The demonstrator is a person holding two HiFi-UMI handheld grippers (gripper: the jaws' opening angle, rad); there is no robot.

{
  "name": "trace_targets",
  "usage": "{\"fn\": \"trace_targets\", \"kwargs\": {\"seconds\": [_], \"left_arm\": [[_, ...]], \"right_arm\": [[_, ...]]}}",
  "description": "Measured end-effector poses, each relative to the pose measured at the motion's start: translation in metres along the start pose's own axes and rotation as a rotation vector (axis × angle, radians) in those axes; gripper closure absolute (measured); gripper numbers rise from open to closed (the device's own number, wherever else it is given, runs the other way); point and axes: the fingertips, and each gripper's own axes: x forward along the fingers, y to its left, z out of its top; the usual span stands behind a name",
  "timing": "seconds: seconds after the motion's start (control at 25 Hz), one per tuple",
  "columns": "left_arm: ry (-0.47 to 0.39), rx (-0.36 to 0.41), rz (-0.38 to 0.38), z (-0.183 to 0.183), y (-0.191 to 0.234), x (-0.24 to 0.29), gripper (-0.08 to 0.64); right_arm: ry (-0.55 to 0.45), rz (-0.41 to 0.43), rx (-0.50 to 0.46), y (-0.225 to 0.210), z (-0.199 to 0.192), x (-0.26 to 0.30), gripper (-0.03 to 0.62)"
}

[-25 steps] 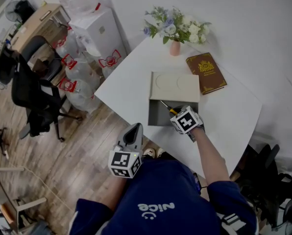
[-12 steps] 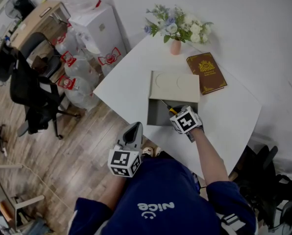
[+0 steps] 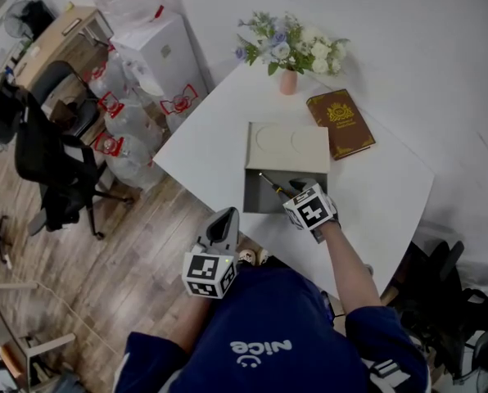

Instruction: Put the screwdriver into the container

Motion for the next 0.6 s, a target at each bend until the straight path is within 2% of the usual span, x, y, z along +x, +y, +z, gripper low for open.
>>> {"fn": "trace_targets", "kwargs": {"seconds": [0.2, 0.6], "left_arm": [[0.001, -0.002, -0.022, 0.000, -0.004, 0.002, 0.545], [-0.015, -0.003, -0.060, 0.003, -0.013, 0.005, 0.545]], "right_arm": [[-0.053, -0.014, 0.044, 0.000, 0.005, -0.020, 0.428], [-0.219, -0.107, 0.101, 0.002, 0.010, -0.075, 0.428]]}}
